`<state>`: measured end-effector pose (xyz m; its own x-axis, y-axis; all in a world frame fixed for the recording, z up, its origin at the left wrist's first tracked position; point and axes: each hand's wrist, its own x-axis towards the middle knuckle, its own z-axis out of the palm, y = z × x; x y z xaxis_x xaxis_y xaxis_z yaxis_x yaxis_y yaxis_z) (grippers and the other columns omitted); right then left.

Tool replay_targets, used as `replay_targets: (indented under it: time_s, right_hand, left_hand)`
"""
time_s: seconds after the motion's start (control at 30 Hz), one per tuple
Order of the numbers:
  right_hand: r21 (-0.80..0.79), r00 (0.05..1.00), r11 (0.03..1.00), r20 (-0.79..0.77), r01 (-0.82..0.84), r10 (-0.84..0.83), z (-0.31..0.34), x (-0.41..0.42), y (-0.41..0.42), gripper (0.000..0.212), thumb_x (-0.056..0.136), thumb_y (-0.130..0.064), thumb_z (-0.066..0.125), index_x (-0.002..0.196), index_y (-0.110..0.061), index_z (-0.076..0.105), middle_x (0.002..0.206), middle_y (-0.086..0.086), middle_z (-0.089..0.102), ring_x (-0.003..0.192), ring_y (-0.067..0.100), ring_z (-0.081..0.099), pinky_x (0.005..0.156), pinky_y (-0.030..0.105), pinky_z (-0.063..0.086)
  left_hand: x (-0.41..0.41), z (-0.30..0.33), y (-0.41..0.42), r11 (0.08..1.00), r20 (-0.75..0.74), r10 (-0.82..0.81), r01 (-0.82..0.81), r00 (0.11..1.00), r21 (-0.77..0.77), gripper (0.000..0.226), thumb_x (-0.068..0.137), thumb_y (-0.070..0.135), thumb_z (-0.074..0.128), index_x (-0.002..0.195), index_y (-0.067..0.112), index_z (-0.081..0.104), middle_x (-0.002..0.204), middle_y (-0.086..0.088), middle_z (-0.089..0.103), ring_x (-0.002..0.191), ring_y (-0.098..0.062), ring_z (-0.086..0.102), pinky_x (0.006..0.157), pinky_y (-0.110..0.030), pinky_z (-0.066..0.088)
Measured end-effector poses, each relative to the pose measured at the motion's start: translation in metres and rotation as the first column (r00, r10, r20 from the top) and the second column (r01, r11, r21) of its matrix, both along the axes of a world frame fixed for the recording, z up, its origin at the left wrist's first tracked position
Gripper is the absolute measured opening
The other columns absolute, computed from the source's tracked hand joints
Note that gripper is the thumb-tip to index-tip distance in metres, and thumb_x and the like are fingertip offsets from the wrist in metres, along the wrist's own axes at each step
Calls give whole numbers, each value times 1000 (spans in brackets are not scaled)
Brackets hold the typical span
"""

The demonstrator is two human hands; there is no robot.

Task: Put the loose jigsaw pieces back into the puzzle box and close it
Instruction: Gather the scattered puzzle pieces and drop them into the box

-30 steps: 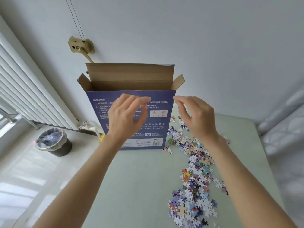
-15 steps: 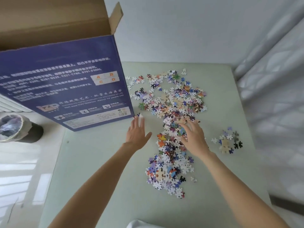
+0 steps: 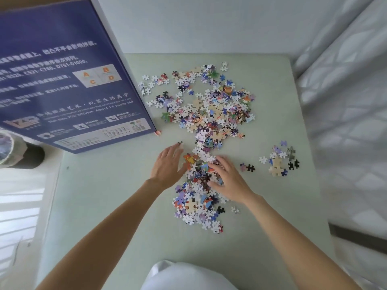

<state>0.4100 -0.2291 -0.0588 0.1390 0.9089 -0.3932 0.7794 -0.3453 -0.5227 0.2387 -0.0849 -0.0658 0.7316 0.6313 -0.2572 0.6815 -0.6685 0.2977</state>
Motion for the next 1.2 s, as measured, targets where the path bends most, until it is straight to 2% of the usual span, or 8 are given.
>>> replay_targets:
  time_s: [0.1,0.23,0.3,0.37,0.5,0.7,0.97,1.2]
  right_hand:
    - [27,998,999,48,-45,44,6,4,-4,76,81,-48,64,144,-24,29,151,2,23,140,19,14,116,50,14]
    - [-197,962,975,232,-100,146,2,-9,-12,137,53,-72,70,141,-33,-28,154,10,-18,142,32,-12,109,58,-3]
    - [-221,946,969,276,-111,172,-3,-22,-11,143,50,-74,70,136,-32,-35,154,13,-17,142,34,-7,111,56,8]
    - [-174,946,982,302,-70,121,-3,-30,-4,143,49,-74,71,140,-29,-29,155,13,-2,140,33,9,108,49,21]
    - [-96,965,994,262,44,-17,-4,-25,12,130,55,-64,74,148,-19,-3,141,9,29,123,23,33,99,36,38]
    - [-83,992,990,70,110,-104,1,-19,24,83,69,-35,78,136,-17,33,125,7,42,108,19,47,84,29,47]
    - [-48,983,993,-145,105,-111,10,-23,39,68,73,-30,77,129,-18,40,132,3,50,117,21,49,91,32,41]
    - [-23,961,983,-205,182,-183,13,-20,41,41,78,-27,73,113,-22,53,114,2,64,102,21,59,84,31,47]
  left_hand:
    - [-3,13,-13,993,0,-86,86,996,-77,69,85,61,49,139,20,35,147,1,33,134,-17,29,112,-33,24]
    - [2,14,-32,983,-119,-131,113,984,-146,123,57,71,69,148,20,5,147,-4,24,133,-23,24,110,-37,27]
    - [6,11,-35,980,-186,-183,165,965,-107,137,50,73,72,148,19,-6,146,-7,20,130,-25,23,107,-38,30]
    - [8,10,-36,977,-224,-209,193,952,-90,141,48,71,74,148,17,-9,145,-9,18,129,-26,23,105,-38,32]
    - [12,11,-39,982,-169,-119,91,978,-163,126,56,59,79,148,16,5,142,-7,23,126,-23,27,104,-36,36]
    - [15,11,-35,943,-30,75,-81,997,-323,83,65,37,81,135,23,37,131,-6,36,119,-23,38,100,-32,38]
    - [13,11,-22,914,12,134,-119,991,-387,67,70,29,79,128,17,46,120,-8,49,106,-24,51,88,-27,40]
    - [-1,17,-10,868,9,224,-195,974,-456,58,73,27,79,124,17,54,117,-4,62,105,-20,57,88,-27,42]
